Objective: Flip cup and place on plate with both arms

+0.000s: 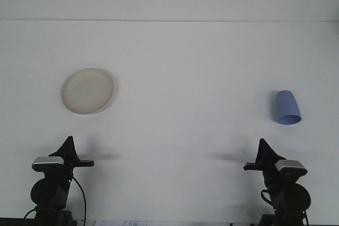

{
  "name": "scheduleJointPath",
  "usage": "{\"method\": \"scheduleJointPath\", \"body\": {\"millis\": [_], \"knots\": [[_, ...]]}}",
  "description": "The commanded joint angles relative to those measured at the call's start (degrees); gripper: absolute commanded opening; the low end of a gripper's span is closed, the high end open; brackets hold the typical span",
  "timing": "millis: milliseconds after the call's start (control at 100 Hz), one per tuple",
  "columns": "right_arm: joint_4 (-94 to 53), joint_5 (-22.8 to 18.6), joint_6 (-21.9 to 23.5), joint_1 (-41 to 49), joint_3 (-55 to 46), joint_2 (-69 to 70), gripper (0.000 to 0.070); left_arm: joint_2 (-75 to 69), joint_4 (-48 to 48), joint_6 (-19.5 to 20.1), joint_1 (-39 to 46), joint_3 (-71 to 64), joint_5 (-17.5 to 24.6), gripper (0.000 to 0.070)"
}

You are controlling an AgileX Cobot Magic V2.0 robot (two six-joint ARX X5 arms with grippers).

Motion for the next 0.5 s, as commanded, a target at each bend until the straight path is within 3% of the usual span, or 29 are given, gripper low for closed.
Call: {"method": "scheduleJointPath", "body": {"millis": [0,40,140,180,260,490], "knots": [[1.2,1.2,1.1,0.0,6.2,1.0,0.0013,-0.1,0.9,-0.3,0.0,-1.1,-0.2,0.0014],[-0.4,2.2,-0.8,0.0,9.9,2.4,0.0064,-0.1,0.9,-0.3,0.0,-1.1,-0.2,0.0014],[-6.4,4.8,-6.9,0.0,19.3,8.5,0.0402,-0.1,0.9,-0.3,0.0,-1.1,-0.2,0.0014],[-9.4,5.4,-9.9,0.0,22.9,11.4,0.0474,-0.1,0.9,-0.3,0.0,-1.1,-0.2,0.0014],[-15.6,8.2,-15.8,0.0,29.3,17.3,0.0482,-0.1,0.9,-0.3,0.0,-1.1,-0.2,0.0014],[-23.4,22.7,-28.1,-0.3,37.8,30.9,0.048,-0.1,0.9,-0.3,0.0,-1.1,-0.2,0.0014]]}}
